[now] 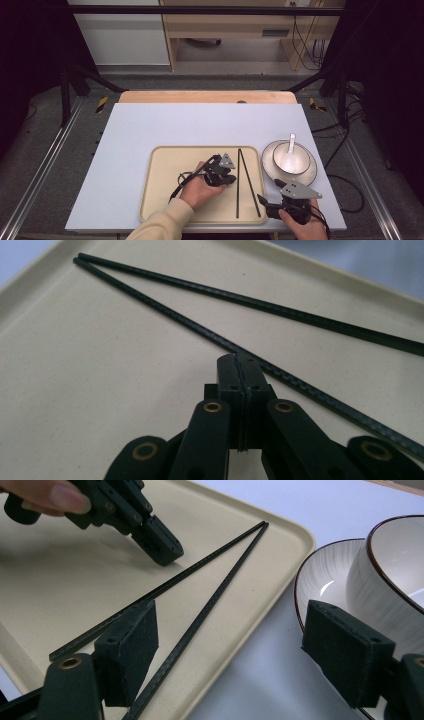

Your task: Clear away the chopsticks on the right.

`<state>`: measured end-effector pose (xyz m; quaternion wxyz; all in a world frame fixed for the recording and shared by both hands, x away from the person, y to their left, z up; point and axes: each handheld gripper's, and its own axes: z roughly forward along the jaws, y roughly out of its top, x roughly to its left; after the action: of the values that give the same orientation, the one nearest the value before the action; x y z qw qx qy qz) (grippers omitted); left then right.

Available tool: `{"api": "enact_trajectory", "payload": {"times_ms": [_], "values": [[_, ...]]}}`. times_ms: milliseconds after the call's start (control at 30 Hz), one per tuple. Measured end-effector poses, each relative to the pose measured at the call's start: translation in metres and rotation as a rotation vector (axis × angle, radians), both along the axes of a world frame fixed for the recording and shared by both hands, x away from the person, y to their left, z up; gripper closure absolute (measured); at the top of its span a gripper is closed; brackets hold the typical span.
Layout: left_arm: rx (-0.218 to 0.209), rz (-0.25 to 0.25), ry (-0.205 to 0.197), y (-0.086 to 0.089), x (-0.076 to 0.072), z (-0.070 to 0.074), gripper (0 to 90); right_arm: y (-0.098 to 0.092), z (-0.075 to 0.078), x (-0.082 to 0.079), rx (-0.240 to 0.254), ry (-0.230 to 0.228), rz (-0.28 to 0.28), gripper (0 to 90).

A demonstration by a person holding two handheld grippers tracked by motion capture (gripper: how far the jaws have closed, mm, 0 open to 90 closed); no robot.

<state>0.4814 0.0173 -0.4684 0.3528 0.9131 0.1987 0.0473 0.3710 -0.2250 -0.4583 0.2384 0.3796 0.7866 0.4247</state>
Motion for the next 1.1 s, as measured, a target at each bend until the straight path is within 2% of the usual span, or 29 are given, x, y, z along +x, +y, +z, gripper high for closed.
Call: {"api": "enact_trajectory", "payload": {"times_ms": [133,167,200,267,367,400,567,633,700,733,800,933,1033,1100], "values": [[-0.014,-0.023,0.002,-0.01,-0.003,-0.001,89.8,-0.001,0.0,0.0,0.002,-0.001,-0.002,22.2],[-0.006,-0.03,-0.009,-0.013,-0.004,-0.001,89.8,-0.002,0.0,0.001,0.004,-0.003,-0.001,22.2],[-0.015,-0.031,-0.02,-0.016,-0.005,-0.002,89.8,-0.002,0.0,0.001,0.004,-0.003,-0.001,22.2],[-0.037,-0.014,-0.013,-0.021,-0.003,-0.003,89.8,-0.003,0.0,0.001,0.007,-0.001,-0.006,22.2],[-0.046,-0.013,-0.012,-0.028,0.0,-0.004,89.8,-0.005,0.0,0.001,0.009,-0.004,-0.008,22.2],[-0.065,-0.005,-0.011,-0.032,0.0,-0.006,89.8,-0.005,0.0,0.0,0.008,-0.003,-0.007,22.2],[-0.053,-0.024,-0.026,-0.045,0.002,-0.005,89.8,-0.006,0.0,0.0,0.006,-0.004,-0.013,22.2],[-0.041,-0.031,-0.034,-0.046,0.003,-0.005,89.8,-0.006,0.0,0.0,0.006,-0.005,-0.012,22.2],[-0.06,-0.028,-0.038,-0.048,0.004,-0.006,89.8,-0.006,0.001,-0.001,0.008,-0.003,-0.013,22.2],[-0.053,-0.028,-0.036,-0.049,0.006,-0.006,89.8,-0.006,0.001,-0.001,0.006,-0.005,-0.012,22.2],[-0.061,-0.03,-0.052,-0.05,0.008,-0.007,89.8,-0.006,0.0,-0.001,0.001,-0.003,-0.014,22.2],[-0.073,-0.017,-0.052,-0.052,0.014,-0.008,89.8,-0.006,0.0,-0.002,-0.002,-0.004,-0.017,22.2],[-0.072,-0.037,-0.065,-0.055,0.015,-0.008,89.8,-0.007,0.0,-0.002,-0.001,-0.007,-0.022,22.2],[-0.078,-0.036,-0.059,-0.056,0.016,-0.009,89.8,-0.008,0.001,-0.002,0.007,-0.008,-0.022,22.2]]}}
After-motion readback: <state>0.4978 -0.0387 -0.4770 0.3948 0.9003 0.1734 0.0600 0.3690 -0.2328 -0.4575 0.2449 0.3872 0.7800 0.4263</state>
